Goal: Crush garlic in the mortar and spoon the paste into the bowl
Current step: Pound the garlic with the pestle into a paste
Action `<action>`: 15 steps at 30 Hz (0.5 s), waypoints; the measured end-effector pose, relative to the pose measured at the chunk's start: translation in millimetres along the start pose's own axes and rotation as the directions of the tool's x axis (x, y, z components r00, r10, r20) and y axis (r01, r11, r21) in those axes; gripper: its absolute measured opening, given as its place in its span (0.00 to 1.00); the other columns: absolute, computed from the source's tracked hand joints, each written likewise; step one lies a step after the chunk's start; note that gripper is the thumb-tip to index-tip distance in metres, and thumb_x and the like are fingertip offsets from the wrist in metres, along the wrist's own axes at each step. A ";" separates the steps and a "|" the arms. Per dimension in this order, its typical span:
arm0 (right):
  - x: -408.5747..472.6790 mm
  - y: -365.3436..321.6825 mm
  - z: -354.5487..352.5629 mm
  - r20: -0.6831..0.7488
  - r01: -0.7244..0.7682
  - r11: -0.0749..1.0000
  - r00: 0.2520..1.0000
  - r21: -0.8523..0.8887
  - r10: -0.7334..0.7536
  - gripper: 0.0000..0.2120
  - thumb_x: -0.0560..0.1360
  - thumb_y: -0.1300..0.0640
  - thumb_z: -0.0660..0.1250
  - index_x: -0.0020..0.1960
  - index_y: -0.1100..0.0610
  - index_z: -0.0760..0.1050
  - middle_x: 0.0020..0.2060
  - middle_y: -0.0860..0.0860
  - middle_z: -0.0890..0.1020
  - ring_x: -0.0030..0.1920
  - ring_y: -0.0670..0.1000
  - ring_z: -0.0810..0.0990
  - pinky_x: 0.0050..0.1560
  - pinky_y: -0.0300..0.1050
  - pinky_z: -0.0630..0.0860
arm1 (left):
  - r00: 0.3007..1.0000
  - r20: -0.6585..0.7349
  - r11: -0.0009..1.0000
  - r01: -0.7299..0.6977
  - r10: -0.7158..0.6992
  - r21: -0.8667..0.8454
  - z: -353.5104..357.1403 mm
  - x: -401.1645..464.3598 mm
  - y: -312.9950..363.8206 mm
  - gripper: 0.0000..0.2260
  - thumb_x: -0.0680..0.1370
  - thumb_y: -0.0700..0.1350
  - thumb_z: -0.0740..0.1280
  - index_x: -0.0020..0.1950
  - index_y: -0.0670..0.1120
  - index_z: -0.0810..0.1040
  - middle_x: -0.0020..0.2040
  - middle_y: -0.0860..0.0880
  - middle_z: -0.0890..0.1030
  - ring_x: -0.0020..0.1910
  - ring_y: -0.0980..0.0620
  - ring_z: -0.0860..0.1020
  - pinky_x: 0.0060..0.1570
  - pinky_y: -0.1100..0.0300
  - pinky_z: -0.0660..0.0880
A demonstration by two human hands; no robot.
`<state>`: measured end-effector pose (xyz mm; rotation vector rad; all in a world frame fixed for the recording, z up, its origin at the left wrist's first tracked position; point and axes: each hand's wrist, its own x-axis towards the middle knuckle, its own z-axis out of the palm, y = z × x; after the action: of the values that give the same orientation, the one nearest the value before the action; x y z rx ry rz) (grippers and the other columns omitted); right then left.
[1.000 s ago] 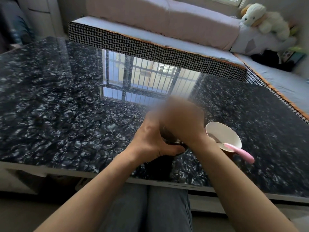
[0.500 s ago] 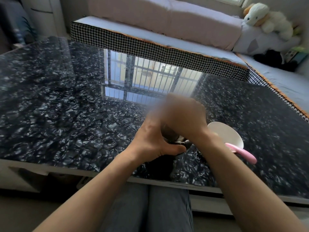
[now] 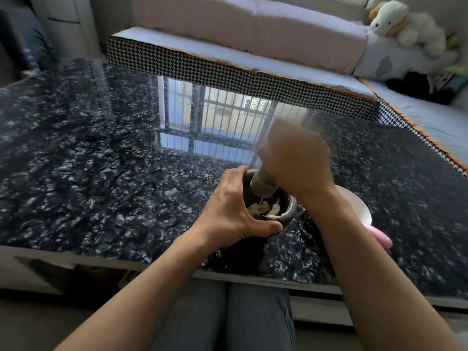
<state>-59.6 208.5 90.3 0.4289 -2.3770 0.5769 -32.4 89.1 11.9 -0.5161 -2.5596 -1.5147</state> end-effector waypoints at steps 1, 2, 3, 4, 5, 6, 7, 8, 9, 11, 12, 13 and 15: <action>-1.2 -0.3 -1.5 -0.010 0.013 1.000 1.000 -0.003 -0.013 0.06 0.67 0.56 0.64 0.34 0.53 0.67 0.24 0.43 0.65 0.26 0.51 0.67 0.29 0.41 0.62 | 1.000 0.004 1.000 0.000 0.000 -0.004 -0.1 0.1 0.5 0.48 0.58 0.55 0.79 0.71 0.45 0.59 0.60 0.52 0.66 0.58 0.58 0.67 0.58 0.69 0.63; -4.3 -2.0 -1.2 0.036 0.043 0.998 0.999 -0.036 -0.041 0.07 0.67 0.56 0.65 0.34 0.53 0.67 0.24 0.43 0.65 0.25 0.49 0.66 0.28 0.38 0.60 | 1.000 0.006 1.000 0.001 -0.001 -0.007 0.1 0.7 0.6 0.46 0.58 0.54 0.79 0.70 0.46 0.60 0.60 0.52 0.66 0.58 0.58 0.67 0.59 0.68 0.64; -9.2 -4.7 1.9 0.116 0.084 0.993 0.990 -0.078 -0.075 0.08 0.68 0.57 0.66 0.34 0.53 0.66 0.24 0.44 0.66 0.24 0.50 0.65 0.27 0.36 0.57 | 1.000 0.008 1.000 0.001 -0.001 -0.011 0.7 1.3 0.9 0.44 0.58 0.54 0.79 0.68 0.47 0.62 0.59 0.52 0.67 0.57 0.58 0.67 0.58 0.68 0.65; -14.3 -7.0 7.0 0.199 0.122 0.987 0.975 -0.104 -0.099 0.09 0.68 0.57 0.66 0.34 0.52 0.65 0.25 0.45 0.68 0.25 0.51 0.66 0.27 0.37 0.55 | 1.000 0.009 1.000 0.003 -0.003 -0.009 0.8 2.0 1.2 0.41 0.57 0.53 0.79 0.66 0.49 0.64 0.57 0.53 0.67 0.55 0.58 0.68 0.56 0.68 0.66; -17.9 -8.8 10.8 0.254 0.154 0.982 0.960 -0.110 -0.122 0.10 0.68 0.57 0.66 0.34 0.52 0.64 0.26 0.46 0.70 0.26 0.53 0.66 0.27 0.39 0.55 | 1.000 0.009 1.000 0.010 -0.010 -0.007 1.4 1.8 1.6 0.39 0.57 0.53 0.79 0.64 0.50 0.65 0.56 0.53 0.67 0.54 0.59 0.68 0.54 0.70 0.65; -17.3 -9.7 12.8 0.269 0.185 0.977 0.951 -0.109 -0.150 0.11 0.68 0.57 0.66 0.34 0.52 0.63 0.27 0.47 0.70 0.26 0.53 0.66 0.27 0.40 0.56 | 1.000 0.002 1.000 0.016 -0.016 -0.009 1.5 1.8 1.9 0.38 0.57 0.53 0.78 0.63 0.51 0.66 0.55 0.54 0.67 0.53 0.59 0.67 0.52 0.72 0.65; -13.7 -10.7 11.1 0.254 0.198 0.975 0.953 -0.103 -0.166 0.10 0.68 0.57 0.66 0.34 0.52 0.64 0.26 0.47 0.70 0.26 0.53 0.66 0.28 0.41 0.57 | 1.000 -0.002 1.000 0.019 -0.019 -0.013 1.8 1.4 1.5 0.38 0.57 0.54 0.78 0.63 0.51 0.66 0.55 0.54 0.67 0.53 0.60 0.68 0.51 0.73 0.64; -8.5 -11.3 6.4 0.217 0.185 0.978 0.963 -0.094 -0.161 0.09 0.68 0.58 0.65 0.34 0.52 0.65 0.26 0.46 0.69 0.26 0.52 0.66 0.28 0.41 0.57 | 1.000 -0.003 1.000 0.019 -0.019 -0.016 2.3 1.0 0.8 0.40 0.57 0.54 0.78 0.64 0.50 0.65 0.56 0.54 0.67 0.53 0.59 0.68 0.51 0.72 0.64; -2.2 -10.8 -0.3 0.163 0.160 0.984 0.976 -0.081 -0.146 0.07 0.68 0.57 0.65 0.34 0.52 0.67 0.25 0.46 0.68 0.26 0.51 0.66 0.28 0.39 0.58 | 1.000 -0.004 1.000 0.017 -0.017 -0.015 2.4 0.9 0.1 0.42 0.57 0.55 0.78 0.66 0.49 0.64 0.57 0.53 0.67 0.55 0.59 0.68 0.53 0.70 0.64; 5.9 -5.9 -10.0 0.057 0.109 0.993 0.993 -0.038 -0.107 0.06 0.67 0.57 0.64 0.34 0.52 0.67 0.23 0.44 0.65 0.26 0.50 0.66 0.30 0.35 0.59 | 1.000 -0.003 1.000 0.010 -0.010 -0.008 2.0 0.2 -0.5 0.47 0.57 0.56 0.78 0.70 0.46 0.60 0.60 0.52 0.66 0.58 0.57 0.67 0.58 0.67 0.64; 5.3 -3.9 -10.7 0.045 0.103 0.994 0.994 -0.044 -0.101 0.06 0.67 0.57 0.64 0.33 0.52 0.67 0.23 0.43 0.65 0.25 0.49 0.65 0.30 0.34 0.61 | 1.000 0.000 1.000 0.009 -0.009 -0.007 2.0 0.3 -0.4 0.49 0.57 0.56 0.78 0.71 0.45 0.59 0.61 0.52 0.65 0.59 0.57 0.67 0.60 0.65 0.64; 0.4 -3.5 -8.2 0.066 0.114 0.991 0.992 -0.074 -0.109 0.07 0.66 0.57 0.65 0.33 0.52 0.67 0.23 0.44 0.64 0.24 0.49 0.65 0.29 0.36 0.62 | 1.000 0.001 1.000 0.007 -0.007 -0.010 2.1 0.6 0.1 0.49 0.57 0.56 0.79 0.71 0.45 0.59 0.62 0.51 0.66 0.60 0.56 0.67 0.61 0.64 0.65; -15.2 -3.6 4.8 0.135 0.133 0.986 0.984 -0.101 -0.119 0.09 0.65 0.57 0.65 0.32 0.52 0.65 0.24 0.45 0.66 0.23 0.52 0.64 0.28 0.39 0.60 | 1.000 0.003 1.000 0.005 -0.005 -0.022 2.7 0.1 2.1 0.45 0.57 0.55 0.79 0.69 0.47 0.62 0.60 0.52 0.67 0.58 0.57 0.68 0.60 0.60 0.69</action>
<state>-49.3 205.3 78.1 0.5782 -2.4681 0.3687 -31.6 92.4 12.3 -0.5146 -2.5512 -1.5461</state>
